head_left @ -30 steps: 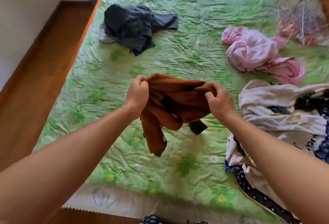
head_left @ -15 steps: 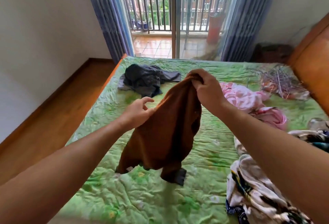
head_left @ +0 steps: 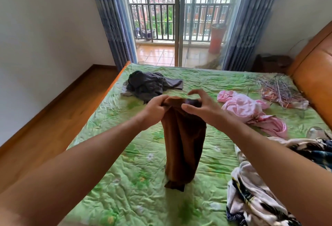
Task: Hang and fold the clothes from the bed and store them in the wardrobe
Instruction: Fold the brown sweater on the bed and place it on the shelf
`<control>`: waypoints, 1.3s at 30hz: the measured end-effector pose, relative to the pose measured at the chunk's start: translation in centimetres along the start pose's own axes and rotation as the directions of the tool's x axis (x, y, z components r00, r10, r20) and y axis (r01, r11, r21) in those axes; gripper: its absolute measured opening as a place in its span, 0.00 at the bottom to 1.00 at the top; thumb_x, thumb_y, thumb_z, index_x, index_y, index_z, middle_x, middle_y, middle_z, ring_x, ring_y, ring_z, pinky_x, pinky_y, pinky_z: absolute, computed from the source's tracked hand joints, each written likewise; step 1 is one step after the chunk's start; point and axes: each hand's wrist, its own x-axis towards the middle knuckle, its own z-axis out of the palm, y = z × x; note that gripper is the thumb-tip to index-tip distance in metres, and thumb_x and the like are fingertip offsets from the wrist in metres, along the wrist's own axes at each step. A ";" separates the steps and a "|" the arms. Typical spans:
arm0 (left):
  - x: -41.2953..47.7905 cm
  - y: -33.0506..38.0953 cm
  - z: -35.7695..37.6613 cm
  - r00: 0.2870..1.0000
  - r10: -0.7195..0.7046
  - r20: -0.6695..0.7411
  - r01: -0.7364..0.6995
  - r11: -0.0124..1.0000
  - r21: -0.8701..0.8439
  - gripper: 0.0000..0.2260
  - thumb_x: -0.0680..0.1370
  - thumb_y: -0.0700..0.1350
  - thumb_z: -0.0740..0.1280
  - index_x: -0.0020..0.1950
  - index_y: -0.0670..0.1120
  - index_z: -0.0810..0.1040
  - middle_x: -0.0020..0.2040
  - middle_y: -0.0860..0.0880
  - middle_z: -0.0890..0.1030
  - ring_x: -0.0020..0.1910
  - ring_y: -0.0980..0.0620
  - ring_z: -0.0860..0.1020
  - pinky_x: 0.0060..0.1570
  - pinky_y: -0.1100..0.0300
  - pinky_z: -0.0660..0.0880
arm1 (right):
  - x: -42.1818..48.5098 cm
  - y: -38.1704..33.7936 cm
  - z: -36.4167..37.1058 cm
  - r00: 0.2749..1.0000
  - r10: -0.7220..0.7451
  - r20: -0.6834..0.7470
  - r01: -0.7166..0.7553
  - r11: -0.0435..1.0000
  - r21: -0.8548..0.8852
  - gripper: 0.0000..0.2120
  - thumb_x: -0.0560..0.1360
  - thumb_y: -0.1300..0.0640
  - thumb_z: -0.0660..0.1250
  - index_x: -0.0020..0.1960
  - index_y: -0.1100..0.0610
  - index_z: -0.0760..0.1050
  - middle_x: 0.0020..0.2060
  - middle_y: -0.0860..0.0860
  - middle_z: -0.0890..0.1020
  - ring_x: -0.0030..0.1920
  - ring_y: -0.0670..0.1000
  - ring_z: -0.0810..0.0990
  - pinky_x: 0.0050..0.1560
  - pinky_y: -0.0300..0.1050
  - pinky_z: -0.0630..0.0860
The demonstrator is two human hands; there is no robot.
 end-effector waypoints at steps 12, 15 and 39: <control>0.2 2.0 -3.3 0.984 -0.111 0.136 0.160 0.888 -0.432 0.13 0.74 0.41 0.64 0.56 0.46 0.83 0.47 0.43 0.81 0.45 0.48 0.78 0.43 0.56 0.73 | -0.4 2.3 3.7 0.987 0.120 -0.103 -0.099 0.976 0.195 0.20 0.67 0.61 0.77 0.57 0.53 0.78 0.48 0.56 0.84 0.48 0.53 0.82 0.51 0.57 0.78; 0.0 1.8 -3.6 0.982 -0.148 0.114 0.184 0.871 -0.456 0.14 0.75 0.44 0.63 0.58 0.44 0.82 0.51 0.45 0.83 0.49 0.49 0.80 0.46 0.54 0.73 | 0.4 2.0 4.0 0.985 0.056 -0.162 -0.046 0.997 0.062 0.09 0.71 0.60 0.72 0.49 0.49 0.80 0.48 0.56 0.85 0.50 0.54 0.82 0.58 0.62 0.77; -0.8 0.6 -0.9 0.897 -0.432 0.096 0.425 0.778 -0.462 0.14 0.86 0.54 0.54 0.58 0.52 0.77 0.49 0.45 0.79 0.45 0.47 0.78 0.50 0.49 0.76 | 2.7 -5.3 2.2 0.993 -0.036 -0.116 -0.011 0.925 -0.381 0.07 0.75 0.57 0.61 0.48 0.52 0.77 0.40 0.51 0.79 0.42 0.51 0.78 0.37 0.44 0.68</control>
